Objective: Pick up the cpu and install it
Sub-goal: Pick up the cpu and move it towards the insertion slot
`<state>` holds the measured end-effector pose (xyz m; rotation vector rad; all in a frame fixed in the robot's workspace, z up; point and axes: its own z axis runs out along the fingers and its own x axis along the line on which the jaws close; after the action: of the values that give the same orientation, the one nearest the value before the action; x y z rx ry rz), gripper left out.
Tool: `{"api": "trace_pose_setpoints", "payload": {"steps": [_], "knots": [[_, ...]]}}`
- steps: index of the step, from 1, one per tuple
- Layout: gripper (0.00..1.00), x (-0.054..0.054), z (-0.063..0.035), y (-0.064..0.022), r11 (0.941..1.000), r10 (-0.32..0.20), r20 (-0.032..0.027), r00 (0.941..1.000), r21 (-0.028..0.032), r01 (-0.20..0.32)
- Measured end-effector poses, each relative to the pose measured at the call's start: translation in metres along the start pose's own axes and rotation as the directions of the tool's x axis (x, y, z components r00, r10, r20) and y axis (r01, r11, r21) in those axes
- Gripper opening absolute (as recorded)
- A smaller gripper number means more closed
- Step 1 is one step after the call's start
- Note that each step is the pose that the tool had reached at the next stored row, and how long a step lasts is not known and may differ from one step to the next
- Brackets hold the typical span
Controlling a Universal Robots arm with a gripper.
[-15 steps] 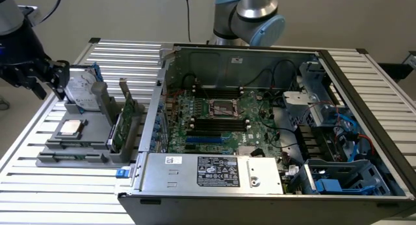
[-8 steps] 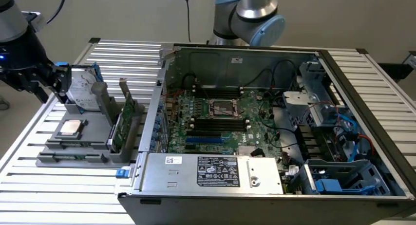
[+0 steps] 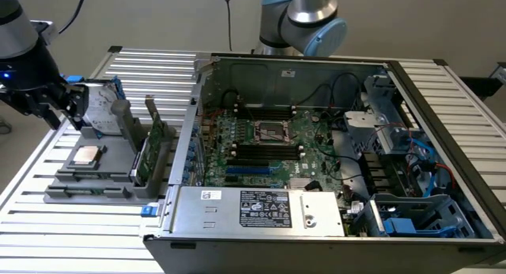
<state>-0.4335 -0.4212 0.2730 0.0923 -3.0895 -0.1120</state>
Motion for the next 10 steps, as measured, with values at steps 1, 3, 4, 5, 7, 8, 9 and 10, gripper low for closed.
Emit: {"api": "trace_pose_setpoints", "payload": {"steps": [1, 3, 4, 5, 7, 8, 9, 10], "knots": [[0.48, 0.0, 0.0013, -0.0001, 1.0, 0.0, -0.0006, 1.0, 0.0006, 0.0], [0.48, 0.0, 0.0041, -0.0003, 1.0, -0.001, -0.0015, 1.0, 0.0018, 0.001], [0.5, 0.0, 0.0054, -0.0005, 1.0, -0.002, -0.002, 1.0, 0.0025, 0.002], [0.56, 0.0, 0.0068, -0.0006, 1.0, -0.002, -0.0024, 1.0, 0.0032, 0.002], [0.62, 0.0, 0.0093, -0.0009, 1.0, -0.003, -0.0032, 1.0, 0.0051, 0.003], [0.62, 0.0, 0.0106, -0.001, 1.0, -0.004, -0.0035, 1.0, 0.0061, 0.004], [0.62, -0.001, 0.0119, -0.0011, 1.0, -0.004, -0.0039, 1.0, 0.0071, 0.004], [0.62, -0.001, 0.0132, -0.0013, 1.0, -0.005, -0.0042, 1.0, 0.0078, 0.005]]}}
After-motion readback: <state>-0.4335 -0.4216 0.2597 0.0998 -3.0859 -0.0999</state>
